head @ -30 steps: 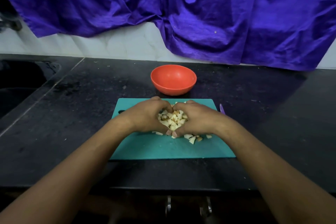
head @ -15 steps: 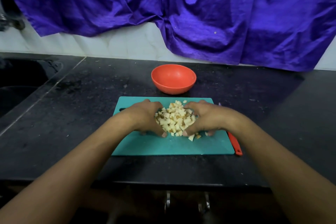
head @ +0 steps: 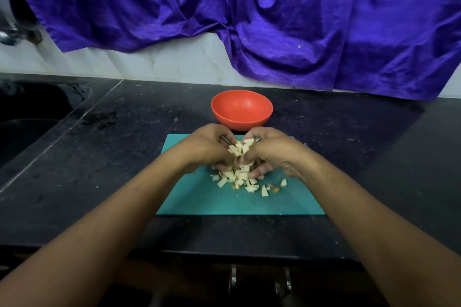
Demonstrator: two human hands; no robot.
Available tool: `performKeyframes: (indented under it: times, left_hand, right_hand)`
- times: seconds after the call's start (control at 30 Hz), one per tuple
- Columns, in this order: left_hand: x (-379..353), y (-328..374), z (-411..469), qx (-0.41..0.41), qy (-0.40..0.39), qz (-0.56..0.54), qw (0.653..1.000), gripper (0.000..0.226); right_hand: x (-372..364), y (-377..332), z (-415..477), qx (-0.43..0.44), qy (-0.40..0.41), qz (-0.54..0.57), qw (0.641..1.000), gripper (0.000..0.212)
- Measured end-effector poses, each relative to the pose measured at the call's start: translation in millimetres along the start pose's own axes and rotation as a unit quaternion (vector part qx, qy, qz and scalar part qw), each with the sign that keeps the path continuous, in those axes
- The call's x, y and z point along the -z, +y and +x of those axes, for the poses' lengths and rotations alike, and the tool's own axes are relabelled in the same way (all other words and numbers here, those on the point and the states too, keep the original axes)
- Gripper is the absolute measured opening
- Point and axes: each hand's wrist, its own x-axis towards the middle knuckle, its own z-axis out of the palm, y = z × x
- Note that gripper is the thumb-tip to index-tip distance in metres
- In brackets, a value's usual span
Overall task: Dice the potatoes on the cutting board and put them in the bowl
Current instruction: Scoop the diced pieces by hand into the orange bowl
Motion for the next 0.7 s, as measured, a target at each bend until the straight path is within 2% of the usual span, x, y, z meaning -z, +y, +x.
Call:
performKeyframes:
  times: [0.27,0.43,0.5,0.7]
  left_hand:
    - [5.5,11.9,14.4,0.018,-0.042,-0.058,0.997,0.046]
    - [4.7,14.1,18.4,0.025,-0.042,-0.059,0.997,0.044]
    - [5.7,11.7,19.0,0.034,-0.051,-0.061,0.996,0.046]
    - [13.2,16.3,13.2,0.055,-0.068,-0.114,0.99,0.04]
  right_hand:
    - [13.7,-15.7,1.4,-0.022,-0.037,0.053,0.998,0.031]
    - [15.1,-17.1,3.9,-0.043,-0.044,0.07,0.996,0.04]
    - [14.9,-17.3,2.5,-0.053,-0.065,0.083,0.993,0.034]
    - [20.2,-22.6,-1.2,-0.075,-0.088,0.189,0.975,0.035]
